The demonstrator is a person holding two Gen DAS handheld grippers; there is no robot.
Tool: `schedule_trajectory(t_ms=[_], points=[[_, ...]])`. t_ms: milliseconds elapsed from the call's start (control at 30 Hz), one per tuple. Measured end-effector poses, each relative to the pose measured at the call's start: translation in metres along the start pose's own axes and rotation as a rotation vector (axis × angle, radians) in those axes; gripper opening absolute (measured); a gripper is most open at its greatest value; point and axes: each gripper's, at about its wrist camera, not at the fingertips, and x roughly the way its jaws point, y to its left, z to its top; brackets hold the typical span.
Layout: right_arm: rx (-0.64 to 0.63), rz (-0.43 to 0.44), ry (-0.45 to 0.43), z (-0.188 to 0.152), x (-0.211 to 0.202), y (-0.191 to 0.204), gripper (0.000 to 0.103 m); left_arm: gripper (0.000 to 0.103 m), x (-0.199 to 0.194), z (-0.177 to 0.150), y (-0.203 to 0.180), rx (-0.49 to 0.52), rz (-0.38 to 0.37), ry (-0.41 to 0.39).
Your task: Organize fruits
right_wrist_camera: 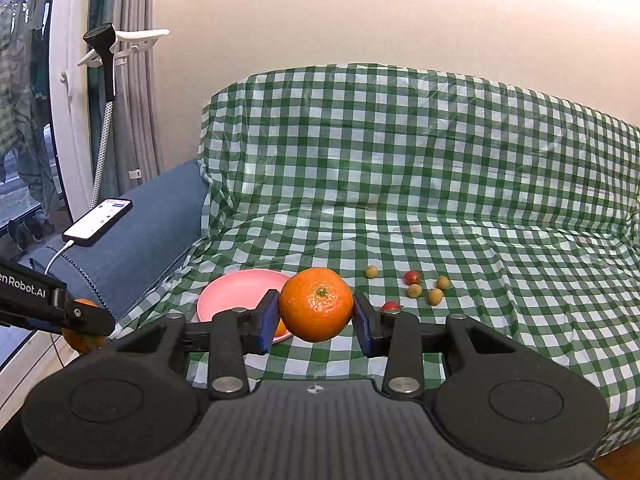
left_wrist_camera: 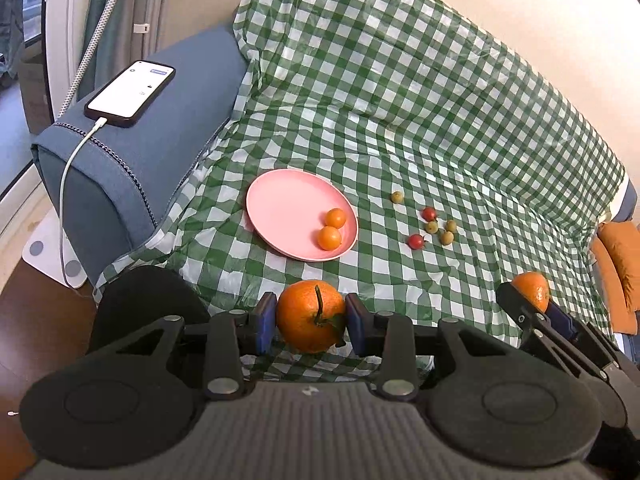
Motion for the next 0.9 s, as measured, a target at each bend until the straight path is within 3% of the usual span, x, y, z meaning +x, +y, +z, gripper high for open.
schedule_trajectory(t_ms=[900], points=[[-0.031, -0.011, 0.118, -0.009, 0.040, 0.006, 0.040, 0.041, 0.024, 0.008, 0.019, -0.039, -0.003, 0.019]])
